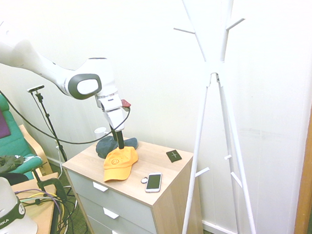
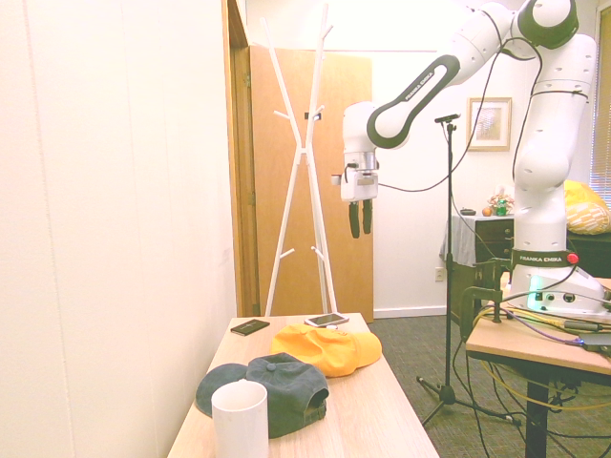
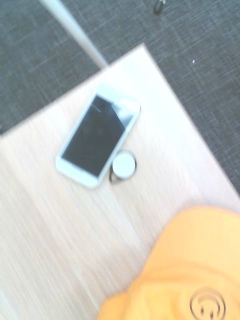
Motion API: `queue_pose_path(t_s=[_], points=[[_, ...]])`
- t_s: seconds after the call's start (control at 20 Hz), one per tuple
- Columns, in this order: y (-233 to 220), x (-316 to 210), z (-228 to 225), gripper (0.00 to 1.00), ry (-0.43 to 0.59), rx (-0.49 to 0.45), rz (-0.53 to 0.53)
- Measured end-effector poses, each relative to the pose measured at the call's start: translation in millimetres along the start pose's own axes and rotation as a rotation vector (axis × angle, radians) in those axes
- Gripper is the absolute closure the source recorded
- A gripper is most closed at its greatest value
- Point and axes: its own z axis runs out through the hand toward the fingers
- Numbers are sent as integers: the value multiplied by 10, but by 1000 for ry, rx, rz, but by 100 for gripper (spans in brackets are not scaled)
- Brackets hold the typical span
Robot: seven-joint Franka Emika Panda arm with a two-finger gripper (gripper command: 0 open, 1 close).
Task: Hang the cap
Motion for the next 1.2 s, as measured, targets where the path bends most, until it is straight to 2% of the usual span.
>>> queue_pose_path(t_s=[0.35, 0.7, 0.95, 1.2], points=[[-811, -422, 291, 0, 3, -34, -102], [-1562, -1112, 629, 0, 17, -47, -196], [-2052, -1578, 838, 0, 15, -38, -258], [-2421, -1827, 889, 0, 22, -9, -295]])
